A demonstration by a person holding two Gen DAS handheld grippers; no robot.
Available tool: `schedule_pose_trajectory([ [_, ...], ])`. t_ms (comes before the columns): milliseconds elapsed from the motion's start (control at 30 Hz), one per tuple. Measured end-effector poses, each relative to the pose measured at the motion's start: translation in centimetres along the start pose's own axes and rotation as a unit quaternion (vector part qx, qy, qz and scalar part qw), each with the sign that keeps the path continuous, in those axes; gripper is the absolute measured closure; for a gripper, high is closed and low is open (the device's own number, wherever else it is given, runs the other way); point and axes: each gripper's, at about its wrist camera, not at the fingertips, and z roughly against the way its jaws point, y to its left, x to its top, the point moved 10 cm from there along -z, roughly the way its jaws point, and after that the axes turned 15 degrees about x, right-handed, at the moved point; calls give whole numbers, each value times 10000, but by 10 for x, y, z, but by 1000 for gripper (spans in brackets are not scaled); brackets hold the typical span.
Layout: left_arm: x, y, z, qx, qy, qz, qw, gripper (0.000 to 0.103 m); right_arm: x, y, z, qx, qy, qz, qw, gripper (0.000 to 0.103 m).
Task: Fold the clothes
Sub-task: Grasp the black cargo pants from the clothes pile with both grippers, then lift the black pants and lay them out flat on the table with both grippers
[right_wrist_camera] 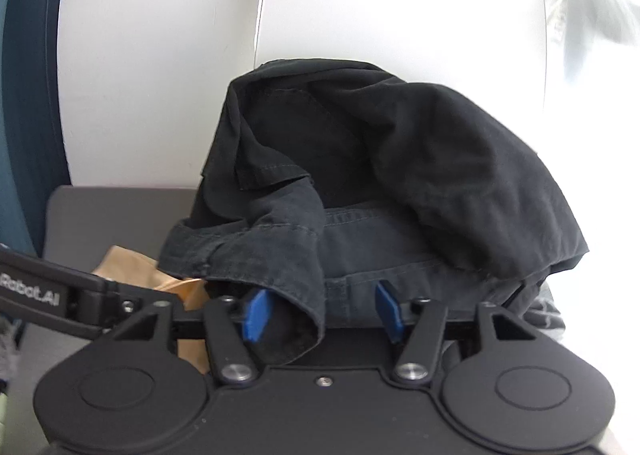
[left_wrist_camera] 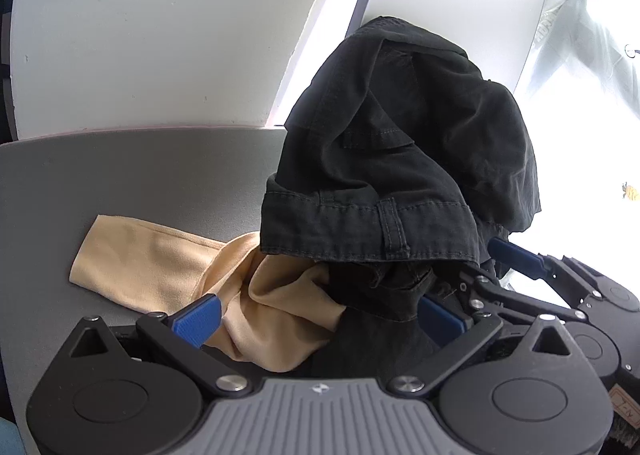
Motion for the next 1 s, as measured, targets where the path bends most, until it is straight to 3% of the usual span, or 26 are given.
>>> schedule_pose_trajectory([
  [100,3,1,0,-140,42,180,9997,0,9,-5,-3,252,-161,-313,9991,42],
  [133,4,2,1,-115,34,201,9997,0,11,-6,-5,347,-210,-422,9983,49],
  [167,5,2,1,-66,20,191,9998,0,11,-5,-8,436,-233,-496,9975,61],
  [200,6,2,2,-13,6,149,9999,0,10,-4,-11,394,-229,-460,9979,95],
  [333,8,-3,11,-10,-38,-18,10000,0,6,-2,2,-356,-321,-196,9987,97],
  [400,7,-11,18,-53,-77,-180,9998,0,3,-6,25,-708,-471,-209,9962,97],
  [500,1,-32,31,-251,-144,-555,9980,0,1,-11,74,-1482,-661,251,9864,98],
  [633,-15,-75,62,-732,-279,-1194,9898,0,-3,-30,165,-2963,-809,1200,9441,98],
  [733,-32,-110,99,-1238,-462,-1671,9770,0,-17,-52,257,-4072,-801,1374,8994,98],
  [833,-54,-137,140,-1616,-661,-2081,9624,0,-42,-71,362,-4945,-596,1127,8598,98],
  [867,-61,-142,151,-1721,-677,-2155,9588,0,-52,-74,398,-5261,-491,1052,8425,98],
  [967,-89,-155,184,-2082,-589,-2283,9492,0,-85,-70,512,-6353,-56,888,7671,97],
  [1000,-99,-158,195,-2195,-543,-2300,9465,0,-102,-72,553,-6673,45,573,7425,97],
])
